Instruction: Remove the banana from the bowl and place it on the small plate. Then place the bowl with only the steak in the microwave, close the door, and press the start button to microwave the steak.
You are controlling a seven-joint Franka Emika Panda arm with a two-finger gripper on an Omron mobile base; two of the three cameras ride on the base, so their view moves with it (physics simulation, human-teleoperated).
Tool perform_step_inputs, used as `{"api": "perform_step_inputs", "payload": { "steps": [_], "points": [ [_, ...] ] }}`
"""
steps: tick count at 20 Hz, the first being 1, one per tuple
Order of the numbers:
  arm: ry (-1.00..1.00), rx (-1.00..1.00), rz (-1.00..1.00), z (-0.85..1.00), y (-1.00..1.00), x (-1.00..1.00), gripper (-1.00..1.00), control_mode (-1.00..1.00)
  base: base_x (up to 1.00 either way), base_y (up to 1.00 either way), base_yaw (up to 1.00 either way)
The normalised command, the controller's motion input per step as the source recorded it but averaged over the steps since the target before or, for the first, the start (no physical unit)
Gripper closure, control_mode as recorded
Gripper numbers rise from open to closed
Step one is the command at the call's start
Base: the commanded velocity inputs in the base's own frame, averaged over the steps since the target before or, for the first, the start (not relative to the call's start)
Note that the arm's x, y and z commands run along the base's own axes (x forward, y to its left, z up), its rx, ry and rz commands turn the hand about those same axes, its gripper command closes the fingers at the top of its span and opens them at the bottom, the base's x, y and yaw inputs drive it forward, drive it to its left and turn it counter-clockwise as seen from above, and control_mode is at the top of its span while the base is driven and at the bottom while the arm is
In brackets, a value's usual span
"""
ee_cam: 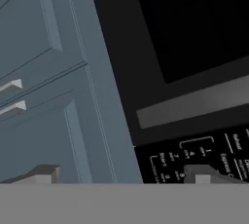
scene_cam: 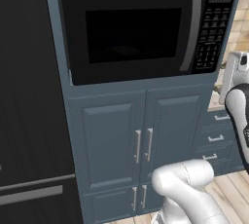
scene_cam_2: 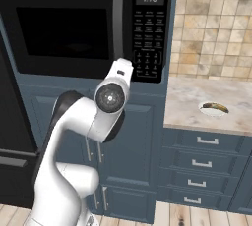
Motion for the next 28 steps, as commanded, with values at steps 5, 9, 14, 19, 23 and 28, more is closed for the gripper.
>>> {"api": "perform_step_inputs", "payload": {
  "steps": [5, 9, 14, 19, 23, 28],
  "points": [
    [0.01, 0.01, 0.17, -0.11, 0.00, 0.45, -1.00, -1.00, 0.00, 0.00, 0.00],
    [0.00, 0.00, 0.08, -0.07, -0.03, 0.49, -1.00, -1.00, 0.00, 0.00, 0.00],
    [0.00, 0.00, 0.01, -0.14, -0.17, 0.38, -1.00, -1.00, 0.00, 0.00, 0.00],
    [0.01, 0.00, 0.00, -0.33, -0.04, 0.28, -1.00, -1.00, 0.00, 0.00, 0.00],
    [0.01, 0.00, 0.00, -0.25, 0.00, 0.28, -1.00, -1.00, 0.00, 0.00, 0.00],
    [0.00, 0.00, 0.00, -0.08, -0.14, 0.32, -1.00, -1.00, 0.00, 0.00, 0.00]
  ]
}}
